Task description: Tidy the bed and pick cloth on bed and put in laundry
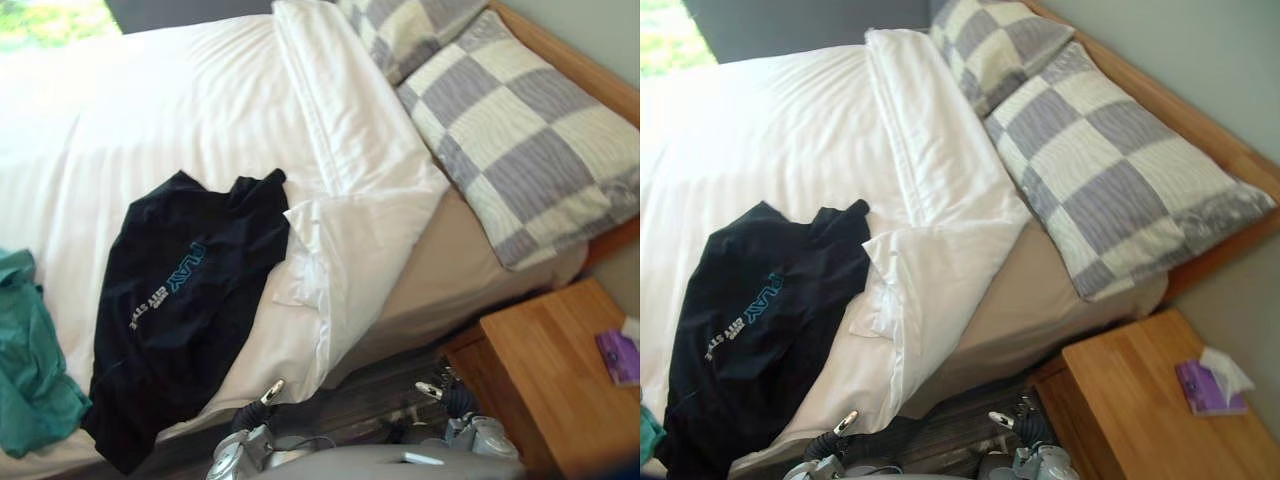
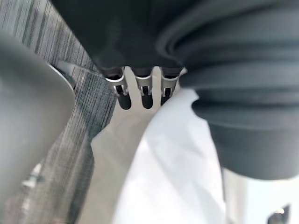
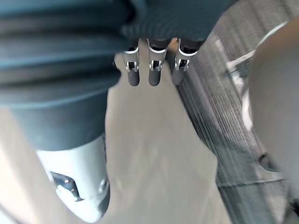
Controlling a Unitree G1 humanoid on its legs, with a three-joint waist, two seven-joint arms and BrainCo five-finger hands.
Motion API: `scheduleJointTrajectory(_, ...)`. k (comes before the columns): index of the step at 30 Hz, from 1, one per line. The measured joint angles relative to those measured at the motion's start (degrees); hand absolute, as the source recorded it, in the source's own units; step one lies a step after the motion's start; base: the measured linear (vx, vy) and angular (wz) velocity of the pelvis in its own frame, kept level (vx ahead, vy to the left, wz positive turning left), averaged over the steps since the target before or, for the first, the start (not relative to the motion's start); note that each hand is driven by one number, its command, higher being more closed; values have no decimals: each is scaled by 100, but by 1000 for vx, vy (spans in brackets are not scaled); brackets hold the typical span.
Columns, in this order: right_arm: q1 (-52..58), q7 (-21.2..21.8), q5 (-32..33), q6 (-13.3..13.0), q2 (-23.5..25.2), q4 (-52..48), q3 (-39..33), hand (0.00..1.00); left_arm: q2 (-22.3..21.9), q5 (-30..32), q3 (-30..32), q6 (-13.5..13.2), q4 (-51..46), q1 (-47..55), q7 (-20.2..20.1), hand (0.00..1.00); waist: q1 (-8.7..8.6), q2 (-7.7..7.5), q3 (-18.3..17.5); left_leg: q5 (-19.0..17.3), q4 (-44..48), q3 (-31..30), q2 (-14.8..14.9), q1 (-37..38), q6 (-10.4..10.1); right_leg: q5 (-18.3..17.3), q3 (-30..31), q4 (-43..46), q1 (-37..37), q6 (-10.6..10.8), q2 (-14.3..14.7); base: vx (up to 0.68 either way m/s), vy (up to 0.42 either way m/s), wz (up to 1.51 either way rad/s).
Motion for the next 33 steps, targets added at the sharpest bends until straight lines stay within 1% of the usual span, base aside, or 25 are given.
scheduleJointTrajectory(1,-26,26,-1,50,5,27,43,0,5,-76,0,1,27,22,0,0,-4,-6,-37,7,72,86,-6,-48,-3,1,-52,-50,90,1,-38,143,-3,49)
scheduleJointTrajectory(2,-54,21,4,86,34,71,74,0,54,-80,0,11,30,51,-32,0,-18,-42,-82,101,193,370,-74,-123,-75,8,-266,-93,201,12,-171,93,13,55)
scheduleJointTrajectory(3,-53,-8,17,110,55,72,62,0,80,-58,-1,21,30,52,-59,0,-33,-74,-88,178,243,557,-112,-157,-95,22,-368,-115,262,32,-238,82,19,74)
scheduleJointTrajectory(4,-49,-86,33,152,74,74,31,0,119,-29,-14,55,29,49,-115,0,-79,-117,-100,305,355,923,-155,-225,-69,85,-555,-123,357,50,-343,53,22,85)
scheduleJointTrajectory(5,-20,-165,134,195,84,67,-48,0,133,82,-11,100,21,47,-141,0,-137,-144,-127,438,462,1326,-158,-287,1,169,-759,-60,427,22,-419,82,37,128)
scheduleJointTrajectory(6,7,-296,340,257,59,21,-215,0,121,311,-28,136,28,-12,-153,0,-215,-75,-110,617,501,1621,-62,-261,163,283,-928,784,189,-59,-495,69,48,110)
scheduleJointTrajectory(7,14,-328,392,265,27,-26,-249,0,101,376,-43,140,40,-74,-155,0,-224,77,-43,627,501,1614,21,-254,178,98,-889,936,33,15,-433,40,26,95)
scheduleJointTrajectory(8,16,-394,492,274,-17,-60,-273,0,62,415,-66,149,52,-55,-157,0,-274,161,-57,627,428,1572,152,-203,177,-148,-672,286,41,48,-148,50,-44,60)
scheduleJointTrajectory(9,68,-514,604,324,15,-64,-308,0,123,410,-53,157,41,-24,-151,0,-241,34,-80,650,244,1603,95,-59,143,566,-419,-1015,166,-50,-17,72,-96,57)
scheduleJointTrajectory(10,103,-552,666,338,55,-52,-369,0,195,411,-52,195,48,-19,-147,0,-230,-80,-71,621,171,1595,-4,9,104,853,-384,-1144,107,-149,-109,106,-134,46)
scheduleJointTrajectory(11,149,-630,760,388,50,65,-507,0,168,415,-58,307,163,-69,-121,0,-261,19,-96,560,-69,1604,43,219,28,746,-462,-1042,181,-166,-36,78,-104,19)
scheduleJointTrajectory(12,256,-723,922,386,-12,116,-671,0,79,416,-44,369,164,-30,-123,0,-268,174,-135,577,-349,1734,124,370,22,730,-451,-1075,192,-169,42,56,-75,7)
scheduleJointTrajectory(13,284,-743,950,385,-35,118,-712,0,30,417,-39,378,165,-15,-125,0,-292,243,-140,580,-431,1775,128,405,18,730,-441,-1125,213,-169,69,38,-31,-9)
scheduleJointTrajectory(14,298,-782,1125,379,-76,105,-888,0,-65,415,-21,425,173,10,-129,0,-366,342,-122,588,-574,1845,138,438,4,746,-427,-1175,229,-173,115,-1,-5,-6)
scheduleJointTrajectory(15,310,-822,1207,377,-86,103,-985,0,-89,414,-21,481,195,5,-131,0,-399,405,-127,599,-642,1895,145,470,-15,757,-414,-1179,221,-182,136,-29,7,-14)
scheduleJointTrajectory(16,376,-910,1388,375,-68,106,-1131,0,-89,417,-18,577,269,-8,-131,0,-408,434,-143,616,-737,1933,161,531,-44,784,-349,-1204,249,-208,184,-80,-3,-18)
scheduleJointTrajectory(18,450,-1013,1600,356,-52,84,-1279,0,-80,421,-8,651,268,-4,-125,0,-365,419,-154,609,-849,2062,204,618,-72,837,-262,-1250,254,-226,262,-98,-19,-24)
scheduleJointTrajectory(21,562,-1143,1842,259,66,91,-1528,0,-43,426,89,750,259,-22,-124,0,-367,410,-186,561,-1010,2237,275,617,-143,1055,-174,-1521,239,-254,406,-95,-6,-19)
scheduleJointTrajectory(23,735,-1238,1942,158,197,77,-1710,0,-33,532,295,795,255,-15,-119,0,-338,279,-220,561,-1021,2402,277,612,-142,1201,-79,-1696,244,-261,439,-121,-11,-30)
scheduleJointTrajectory(25,892,-1341,2063,99,238,32,-1795,0,-22,611,444,870,258,15,-107,0,-341,277,-266,559,-1027,2552,279,642,-141,1274,58,-1767,235,-275,465,-86,-24,-37)
scheduleJointTrajectory(26,977,-1414,2105,39,257,-40,-1862,0,-23,611,461,895,258,21,-107,0,-340,246,-287,558,-1044,2627,280,684,-142,1284,126,-1773,236,-275,478,-70,-26,-46)
scheduleJointTrajectory(27,1037,-1491,2170,-35,278,-82,-1999,0,-39,611,508,912,259,32,-108,0,-349,283,-289,540,-1046,2712,290,707,-143,1297,187,-1774,222,-281,496,-73,-32,-35)
scheduleJointTrajectory(29,1161,-1626,2311,-140,305,-222,-2213,0,-50,611,620,957,258,17,-117,0,-351,276,-345,526,-1046,2823,302,707,-143,1303,258,-1762,167,-278,518,-63,-45,-29)
scheduleJointTrajectory(30,1217,-1722,2357,-234,321,-270,-2348,0,-76,610,678,975,258,13,-118,0,-353,249,-374,519,-1047,2870,310,706,-148,1304,321,-1758,143,-275,536,-47,-49,-21)
scheduleJointTrajectory(33,1282,-1966,2429,-389,314,-496,-2671,0,-88,613,791,1023,259,4,-123,0,-353,272,-400,503,-1051,2947,333,717,-163,1302,368,-1753,124,-280,562,-20,-37,-10)
